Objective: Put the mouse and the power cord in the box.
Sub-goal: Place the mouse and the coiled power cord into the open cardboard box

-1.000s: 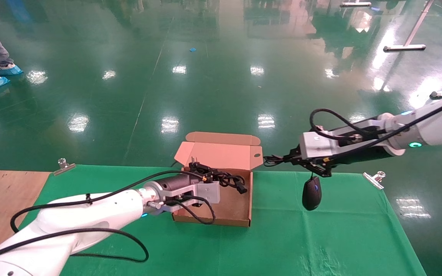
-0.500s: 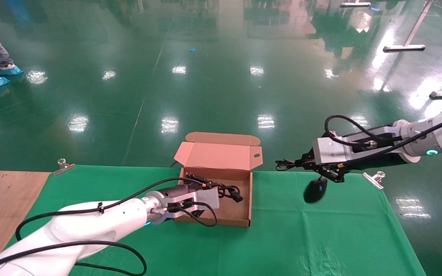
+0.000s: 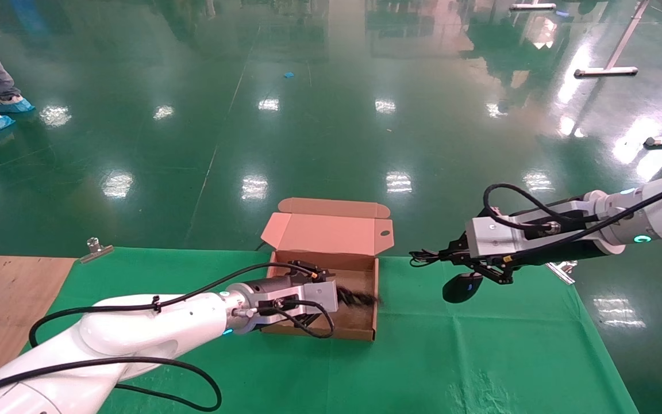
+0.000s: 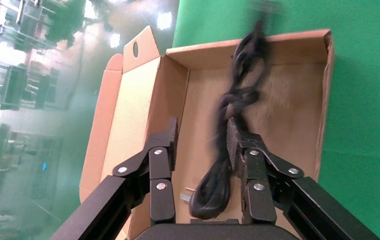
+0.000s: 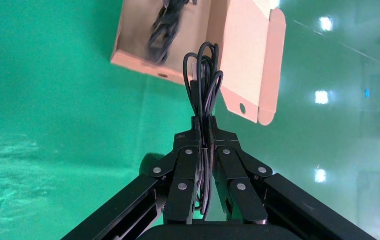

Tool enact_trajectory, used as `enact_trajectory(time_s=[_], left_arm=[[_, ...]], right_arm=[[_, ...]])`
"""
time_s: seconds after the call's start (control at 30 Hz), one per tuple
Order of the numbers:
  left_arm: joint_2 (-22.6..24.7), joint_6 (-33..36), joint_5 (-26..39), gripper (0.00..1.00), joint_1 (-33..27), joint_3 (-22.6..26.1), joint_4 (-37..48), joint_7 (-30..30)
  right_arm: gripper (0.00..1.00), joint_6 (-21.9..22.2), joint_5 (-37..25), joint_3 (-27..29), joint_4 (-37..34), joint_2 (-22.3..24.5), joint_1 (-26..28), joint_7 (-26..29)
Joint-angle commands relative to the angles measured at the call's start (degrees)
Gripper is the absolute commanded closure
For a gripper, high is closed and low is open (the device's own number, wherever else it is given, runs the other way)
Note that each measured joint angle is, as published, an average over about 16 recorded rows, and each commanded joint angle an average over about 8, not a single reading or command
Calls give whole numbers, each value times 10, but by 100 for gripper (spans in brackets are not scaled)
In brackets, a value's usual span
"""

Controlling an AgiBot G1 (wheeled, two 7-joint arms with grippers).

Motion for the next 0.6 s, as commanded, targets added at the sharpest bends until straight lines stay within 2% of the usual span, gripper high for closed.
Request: enact_trajectory(time_s=[0.03, 0.2, 0.37, 0.47, 0.6], left_arm=[[0, -3, -8, 0, -1, 8, 0, 0], [-1, -3, -33, 0, -5, 22, 2, -4], [-7, 14, -76, 0, -19, 15, 14, -23], [-19, 50, -107, 0, -31, 2, 28, -33], [-53, 136, -151, 0, -46, -23, 46, -39]], right_arm=[[100, -2, 0, 0, -1, 0, 1, -1], [100, -8, 0, 0, -1, -5, 2, 0], [100, -9, 0, 0, 1, -22, 7, 7], [100, -3, 0, -1, 2, -39, 11, 17], [100, 17, -2, -2, 1, -69, 18, 36]])
